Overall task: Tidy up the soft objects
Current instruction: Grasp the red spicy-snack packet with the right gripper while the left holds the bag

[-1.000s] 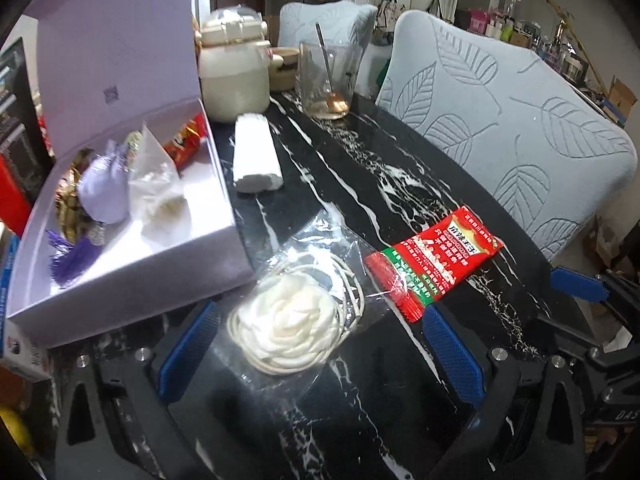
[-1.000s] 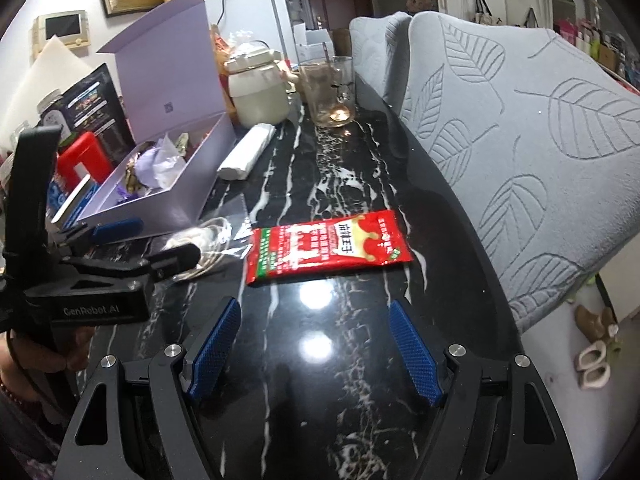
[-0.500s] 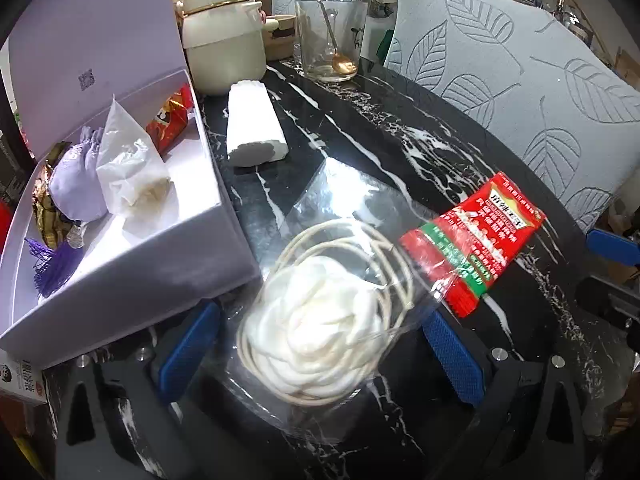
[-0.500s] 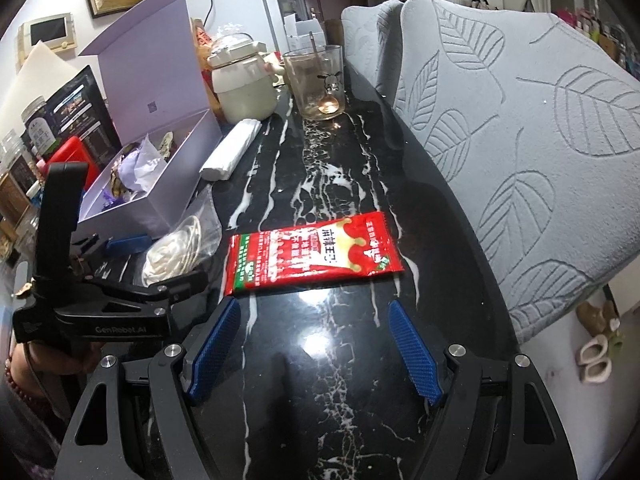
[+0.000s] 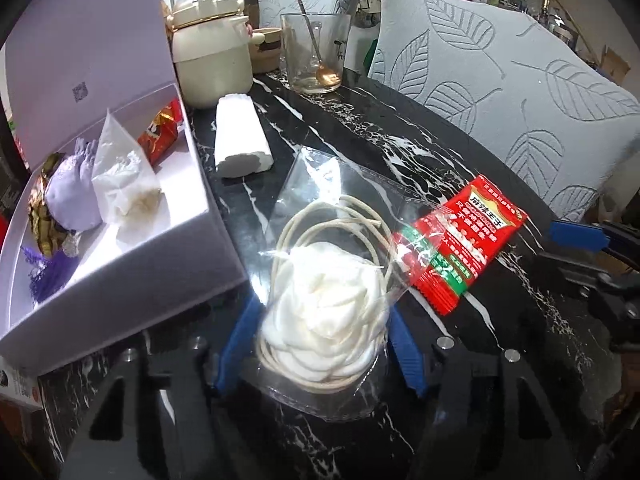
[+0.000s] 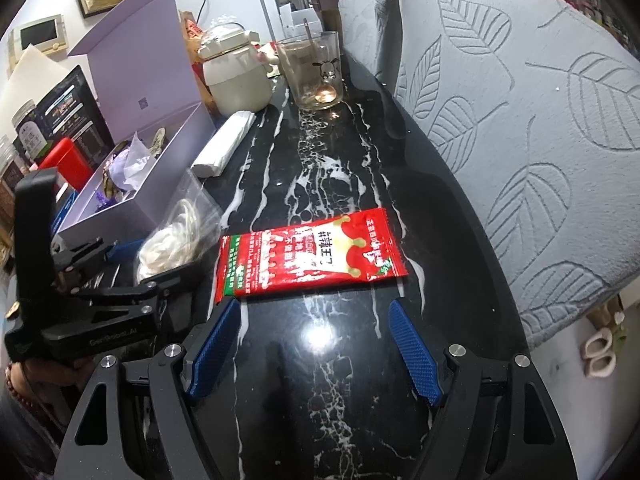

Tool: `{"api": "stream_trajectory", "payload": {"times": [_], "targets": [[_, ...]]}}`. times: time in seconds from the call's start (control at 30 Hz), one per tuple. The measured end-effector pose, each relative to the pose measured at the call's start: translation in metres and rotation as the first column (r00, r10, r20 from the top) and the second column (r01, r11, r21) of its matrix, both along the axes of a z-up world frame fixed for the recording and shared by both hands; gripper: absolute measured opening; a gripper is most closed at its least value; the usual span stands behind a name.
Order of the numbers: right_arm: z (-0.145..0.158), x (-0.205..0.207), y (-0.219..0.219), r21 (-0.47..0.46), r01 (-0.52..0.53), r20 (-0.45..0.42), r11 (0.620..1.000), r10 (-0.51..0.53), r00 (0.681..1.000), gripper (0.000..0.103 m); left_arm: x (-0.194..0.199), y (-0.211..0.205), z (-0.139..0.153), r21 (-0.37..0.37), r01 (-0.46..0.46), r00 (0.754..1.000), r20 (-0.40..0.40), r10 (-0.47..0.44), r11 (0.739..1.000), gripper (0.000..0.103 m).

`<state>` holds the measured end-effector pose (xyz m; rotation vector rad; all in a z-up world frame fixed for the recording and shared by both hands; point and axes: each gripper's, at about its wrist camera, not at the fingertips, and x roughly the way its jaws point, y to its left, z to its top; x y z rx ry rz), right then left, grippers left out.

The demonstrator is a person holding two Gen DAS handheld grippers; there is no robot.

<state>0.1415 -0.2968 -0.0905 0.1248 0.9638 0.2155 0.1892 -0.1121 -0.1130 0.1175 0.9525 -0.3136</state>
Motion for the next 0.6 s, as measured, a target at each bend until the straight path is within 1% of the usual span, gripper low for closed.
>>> {"api": "stream_trajectory", "payload": {"times": [0.2,0.37,0.47,0.6], "targets": [[-0.007,0.014,0.005,0.008,0.002,-0.034,1.000,-0.002,0.999,0.077,-0.017,0.014,0.006,-0.057,-0.045,0.998,-0.048,0.043,0.997,0.063],[-0.015,0.028,0.010,0.003,0.002,-0.068,1.000,-0.002,0.998,0.077,-0.037,0.029,0.012,-0.035,-0.106,0.994,-0.031,0.105,0.994,0.063],[-0.016,0.036,0.015,-0.018,0.021,-0.059,1.000,-0.022,0.998,0.077,-0.044,0.039,0.014,-0.027,-0.138,0.990,-0.027,0.137,0.990,0.063],[-0.016,0.046,0.024,-0.011,0.032,-0.050,0.999,-0.033,0.998,0.077,-0.050,0.052,0.015,-0.034,-0.168,0.985,-0.034,0.167,0.985,0.063]]}}
